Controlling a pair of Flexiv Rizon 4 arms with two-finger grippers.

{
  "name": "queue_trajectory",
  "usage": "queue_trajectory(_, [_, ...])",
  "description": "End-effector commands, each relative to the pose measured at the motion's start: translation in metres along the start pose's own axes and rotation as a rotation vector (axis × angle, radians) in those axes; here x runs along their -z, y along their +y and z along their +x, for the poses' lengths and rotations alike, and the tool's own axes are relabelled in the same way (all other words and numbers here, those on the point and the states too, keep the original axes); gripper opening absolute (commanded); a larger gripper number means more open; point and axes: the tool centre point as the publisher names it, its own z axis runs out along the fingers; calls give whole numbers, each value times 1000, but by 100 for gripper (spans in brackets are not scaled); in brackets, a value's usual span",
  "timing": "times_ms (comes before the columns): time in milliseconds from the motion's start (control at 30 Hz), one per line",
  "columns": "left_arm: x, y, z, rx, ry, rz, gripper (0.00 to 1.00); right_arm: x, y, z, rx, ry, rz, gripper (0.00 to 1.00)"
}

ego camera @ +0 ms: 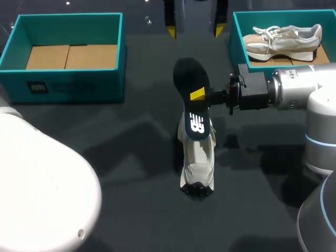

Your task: Take the shoe out of the shoebox, open the shoe tongue, remove and reinsert the insole, then place the shoe into the shoebox

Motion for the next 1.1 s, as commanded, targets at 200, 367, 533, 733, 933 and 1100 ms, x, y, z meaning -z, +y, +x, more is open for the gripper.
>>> queue_trajectory(200, [-2,-1,2,4,-24,5,100,-1,-1,0,-1,-2,-2,0])
queue_trajectory(367, [2,-4,7,-9,-125,-17,100,-1,-1,0,-1,-2,-2,0])
queue_trajectory(533, [3,-10,21,-1,-304,-39,100,-1,-1,0,-1,-2,-2,0])
queue_trajectory(733, [-6,-19,43,-4,-538,-61,100,-1,-1,0,-1,-2,-2,0])
queue_trajectory(933, [-17,-20,61,25,-712,-101,100,-1,-1,0,-1,-2,-2,0])
queue_trajectory(1100, [-26,-16,76,35,-863,-99,100,-1,-1,0,-1,-2,-2,0])
